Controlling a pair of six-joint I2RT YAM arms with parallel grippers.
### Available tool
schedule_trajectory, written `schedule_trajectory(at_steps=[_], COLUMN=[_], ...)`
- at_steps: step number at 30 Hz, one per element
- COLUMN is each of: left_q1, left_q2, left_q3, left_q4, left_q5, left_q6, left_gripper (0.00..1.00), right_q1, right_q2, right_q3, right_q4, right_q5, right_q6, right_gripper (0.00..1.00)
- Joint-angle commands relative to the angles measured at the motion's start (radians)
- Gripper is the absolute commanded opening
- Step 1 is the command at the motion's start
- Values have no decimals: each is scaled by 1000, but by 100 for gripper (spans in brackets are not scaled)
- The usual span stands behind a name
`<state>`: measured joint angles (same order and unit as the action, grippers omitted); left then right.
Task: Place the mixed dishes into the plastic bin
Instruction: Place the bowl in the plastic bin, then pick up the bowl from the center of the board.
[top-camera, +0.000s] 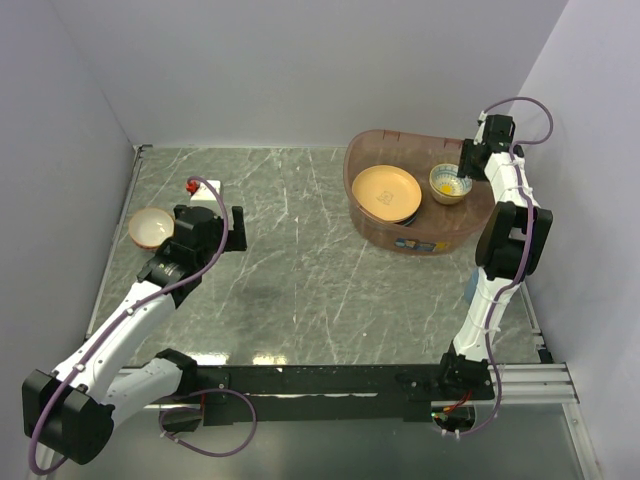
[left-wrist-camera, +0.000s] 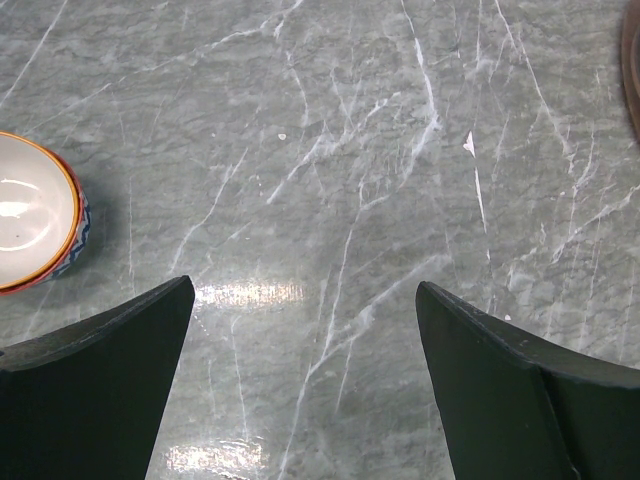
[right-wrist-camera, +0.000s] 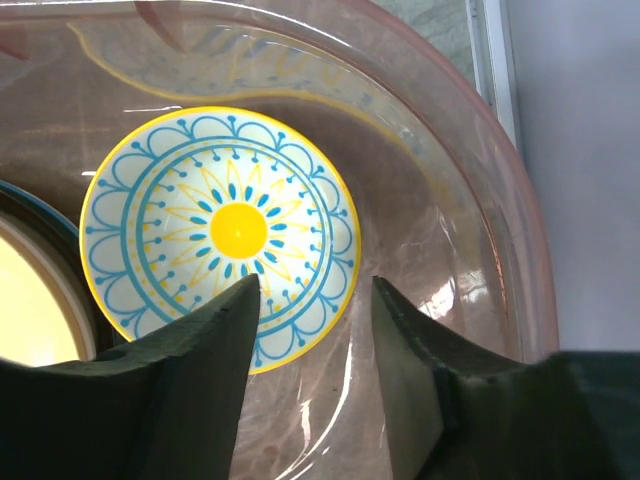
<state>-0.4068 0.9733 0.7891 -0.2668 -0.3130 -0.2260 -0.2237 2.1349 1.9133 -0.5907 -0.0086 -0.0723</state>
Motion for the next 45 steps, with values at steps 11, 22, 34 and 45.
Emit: schedule_trajectory(at_steps=[11,22,34,45], left_q1=[51,166,270,329], left_q2=[-38,-59,-185,-200], left_q3=[1,19,16,-19], left_q4=[43,26,-74,-91], left_q5=[40,166,334,319], left_q6=[-25,-137,-341,-453], left_gripper=[99,99,99,99], right_q1=[-9,-9,-32,-146], right_q2=[-208,-608,-1001,-1185], right_q3=[-28,-400,-781,-1066], right_q4=[28,138,345,564], right_q5=[-132,-470,-721,-979], right_q6=[-35,-34,20,159], right_gripper=[73,90,100,100])
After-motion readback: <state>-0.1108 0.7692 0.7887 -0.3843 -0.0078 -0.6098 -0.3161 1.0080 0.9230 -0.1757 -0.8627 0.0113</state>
